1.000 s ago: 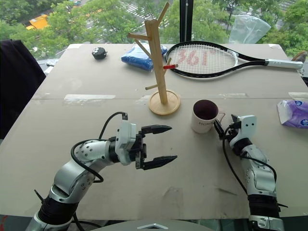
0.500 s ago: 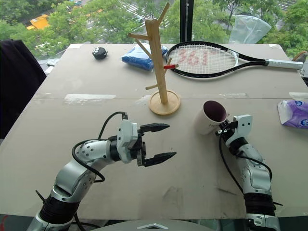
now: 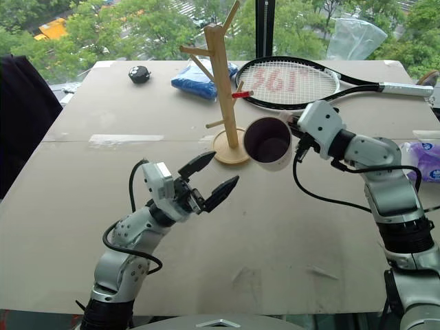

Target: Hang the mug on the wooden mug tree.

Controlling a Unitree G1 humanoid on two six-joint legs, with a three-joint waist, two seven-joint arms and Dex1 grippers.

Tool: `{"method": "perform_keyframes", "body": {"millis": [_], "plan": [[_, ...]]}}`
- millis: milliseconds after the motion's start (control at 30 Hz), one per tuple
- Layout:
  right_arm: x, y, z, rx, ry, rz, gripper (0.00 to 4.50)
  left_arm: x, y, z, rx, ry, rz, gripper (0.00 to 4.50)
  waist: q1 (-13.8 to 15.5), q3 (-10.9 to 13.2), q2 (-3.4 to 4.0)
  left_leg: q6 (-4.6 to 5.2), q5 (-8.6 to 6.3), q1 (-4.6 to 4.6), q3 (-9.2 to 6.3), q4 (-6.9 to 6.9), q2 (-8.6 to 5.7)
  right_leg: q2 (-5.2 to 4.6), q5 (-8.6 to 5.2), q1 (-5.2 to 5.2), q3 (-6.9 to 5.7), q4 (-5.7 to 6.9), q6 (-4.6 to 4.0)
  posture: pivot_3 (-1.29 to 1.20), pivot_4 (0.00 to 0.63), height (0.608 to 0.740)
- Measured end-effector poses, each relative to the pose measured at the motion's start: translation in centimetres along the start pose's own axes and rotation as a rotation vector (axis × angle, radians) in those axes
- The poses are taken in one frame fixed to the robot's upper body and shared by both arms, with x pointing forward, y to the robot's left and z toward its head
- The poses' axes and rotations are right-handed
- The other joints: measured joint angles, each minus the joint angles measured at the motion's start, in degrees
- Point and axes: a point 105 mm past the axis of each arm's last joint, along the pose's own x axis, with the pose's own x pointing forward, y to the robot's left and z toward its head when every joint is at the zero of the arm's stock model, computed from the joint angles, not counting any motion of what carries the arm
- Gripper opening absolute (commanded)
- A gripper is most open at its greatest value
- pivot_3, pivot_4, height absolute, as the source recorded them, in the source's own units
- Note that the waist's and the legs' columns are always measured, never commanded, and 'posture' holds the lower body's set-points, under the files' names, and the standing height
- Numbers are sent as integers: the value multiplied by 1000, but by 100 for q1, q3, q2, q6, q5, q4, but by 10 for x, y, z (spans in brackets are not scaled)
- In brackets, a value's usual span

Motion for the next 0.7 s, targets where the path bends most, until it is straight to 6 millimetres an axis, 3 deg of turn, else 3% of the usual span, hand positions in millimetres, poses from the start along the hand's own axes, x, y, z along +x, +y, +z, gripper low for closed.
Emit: {"method": "perform_keyframes", "body": {"millis": [233,433,700], "plan": [[29,-25,56,-239,1,146,89,-2,-2,-1,-12,-37,46,4500,-37,9,-14,0,0,-3,-4,6,5,1,1,-8,-2,5,-1,0,150,740],[42,-36,29,-249,111,215,89,-2,-2,4,-10,-73,50,4500,-12,14,-18,2,0,-20,0,18,2,-13,2,-13,-3,3,0,0,150,740],[50,-63,28,-278,149,182,89,-1,-2,5,-20,-91,63,4500,-48,14,-18,-3,2,-27,1,17,6,-4,2,-16,-14,-2,1,0,150,740]]}}
